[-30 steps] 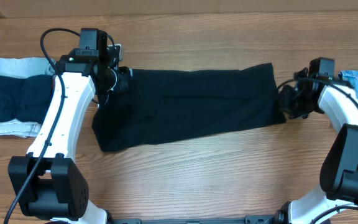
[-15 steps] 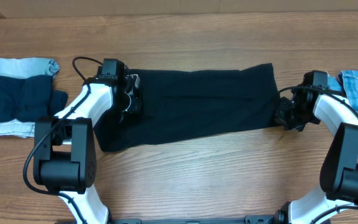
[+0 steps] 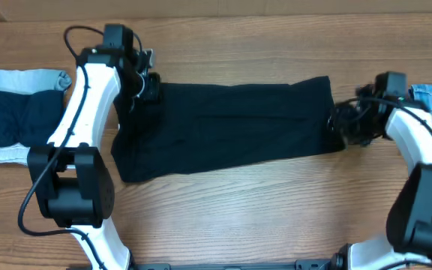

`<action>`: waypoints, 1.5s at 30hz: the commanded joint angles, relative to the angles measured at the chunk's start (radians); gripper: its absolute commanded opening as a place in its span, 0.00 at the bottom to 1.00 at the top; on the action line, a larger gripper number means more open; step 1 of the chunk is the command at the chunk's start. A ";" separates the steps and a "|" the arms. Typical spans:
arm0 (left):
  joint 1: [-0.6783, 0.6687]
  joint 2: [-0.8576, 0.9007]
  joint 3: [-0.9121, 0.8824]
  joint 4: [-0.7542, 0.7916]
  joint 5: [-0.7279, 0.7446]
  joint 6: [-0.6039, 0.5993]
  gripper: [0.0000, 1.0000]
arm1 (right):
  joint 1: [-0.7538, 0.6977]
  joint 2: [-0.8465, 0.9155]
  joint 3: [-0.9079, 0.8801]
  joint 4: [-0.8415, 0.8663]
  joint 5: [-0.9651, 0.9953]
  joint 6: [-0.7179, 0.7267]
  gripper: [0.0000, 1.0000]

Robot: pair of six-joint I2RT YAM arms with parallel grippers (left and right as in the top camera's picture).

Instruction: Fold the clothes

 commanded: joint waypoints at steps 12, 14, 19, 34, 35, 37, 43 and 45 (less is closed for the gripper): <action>-0.025 -0.357 0.320 -0.366 -0.290 -0.213 0.43 | -0.132 0.182 0.061 0.110 -0.216 -0.230 0.93; -0.025 -0.434 0.320 -0.413 -0.357 -0.259 0.44 | -0.132 0.218 0.061 0.142 -0.230 -0.230 0.94; -0.025 -0.487 0.319 -0.517 -0.411 -0.273 0.66 | -0.126 0.315 0.061 0.166 -0.338 -0.256 0.92; -0.025 -0.453 0.319 -0.512 -0.396 -0.274 0.67 | -0.110 0.394 0.060 0.030 -0.295 -0.275 0.69; -0.025 -0.453 0.319 -0.512 -0.392 -0.274 0.66 | -0.110 0.394 0.058 0.032 -0.277 -0.275 0.67; -0.025 -0.453 0.319 -0.512 -0.380 -0.274 0.66 | -0.110 0.394 0.057 0.044 -0.263 -0.274 0.61; -0.025 -0.453 0.319 -0.512 -0.376 -0.274 0.66 | -0.110 0.394 0.057 0.087 -0.336 -0.270 0.60; -0.025 -0.453 0.319 -0.512 -0.373 -0.274 0.66 | -0.108 0.394 0.057 0.074 -0.358 -0.272 0.64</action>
